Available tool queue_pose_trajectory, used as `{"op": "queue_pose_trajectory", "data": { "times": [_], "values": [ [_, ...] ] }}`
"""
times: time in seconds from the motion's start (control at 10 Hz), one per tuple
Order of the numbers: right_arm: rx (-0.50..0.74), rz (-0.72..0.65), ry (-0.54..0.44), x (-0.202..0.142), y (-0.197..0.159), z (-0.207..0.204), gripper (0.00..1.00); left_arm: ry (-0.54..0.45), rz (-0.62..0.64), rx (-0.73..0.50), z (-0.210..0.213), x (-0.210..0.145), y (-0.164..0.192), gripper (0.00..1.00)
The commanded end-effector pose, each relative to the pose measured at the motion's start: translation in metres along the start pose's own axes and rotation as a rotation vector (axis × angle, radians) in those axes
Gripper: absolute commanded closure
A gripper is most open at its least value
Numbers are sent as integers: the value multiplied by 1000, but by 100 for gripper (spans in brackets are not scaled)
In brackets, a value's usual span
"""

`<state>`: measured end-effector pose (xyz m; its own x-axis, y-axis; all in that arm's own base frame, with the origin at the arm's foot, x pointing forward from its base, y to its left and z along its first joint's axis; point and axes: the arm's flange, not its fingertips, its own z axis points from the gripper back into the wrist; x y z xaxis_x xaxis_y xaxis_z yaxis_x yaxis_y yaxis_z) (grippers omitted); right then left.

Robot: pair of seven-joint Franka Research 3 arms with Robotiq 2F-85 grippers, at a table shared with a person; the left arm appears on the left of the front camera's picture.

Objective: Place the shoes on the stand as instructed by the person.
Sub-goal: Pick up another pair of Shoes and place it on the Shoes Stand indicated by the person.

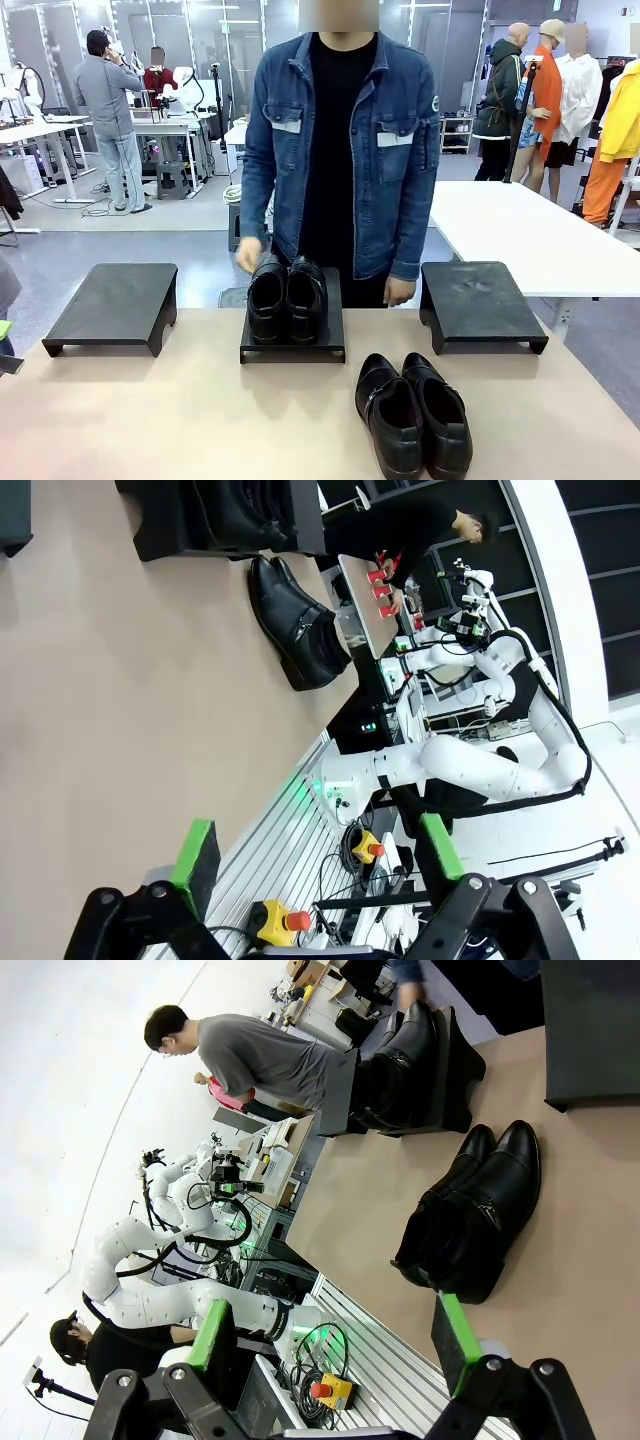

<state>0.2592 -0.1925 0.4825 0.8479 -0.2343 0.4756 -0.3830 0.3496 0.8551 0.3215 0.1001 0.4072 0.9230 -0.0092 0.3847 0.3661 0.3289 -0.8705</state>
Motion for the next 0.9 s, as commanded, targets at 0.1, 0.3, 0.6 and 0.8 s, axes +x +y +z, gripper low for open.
{"op": "queue_pose_trajectory", "data": {
  "times": [0.1, 0.3, 0.6, 0.8],
  "values": [
    [9, 20, -6, 1, 0, 1, 0, 8, -8, -9, 0, -5, -3, 0],
    [9, 20, -6, 1, 0, 1, 0, 8, -8, -9, 0, -5, -3, 0],
    [9, 20, -6, 1, 0, 1, 0, 8, -8, -9, 0, -5, -3, 0],
    [9, 20, -6, 1, 0, 1, 0, 8, -8, -9, 0, -5, -3, 0]
  ]
}}
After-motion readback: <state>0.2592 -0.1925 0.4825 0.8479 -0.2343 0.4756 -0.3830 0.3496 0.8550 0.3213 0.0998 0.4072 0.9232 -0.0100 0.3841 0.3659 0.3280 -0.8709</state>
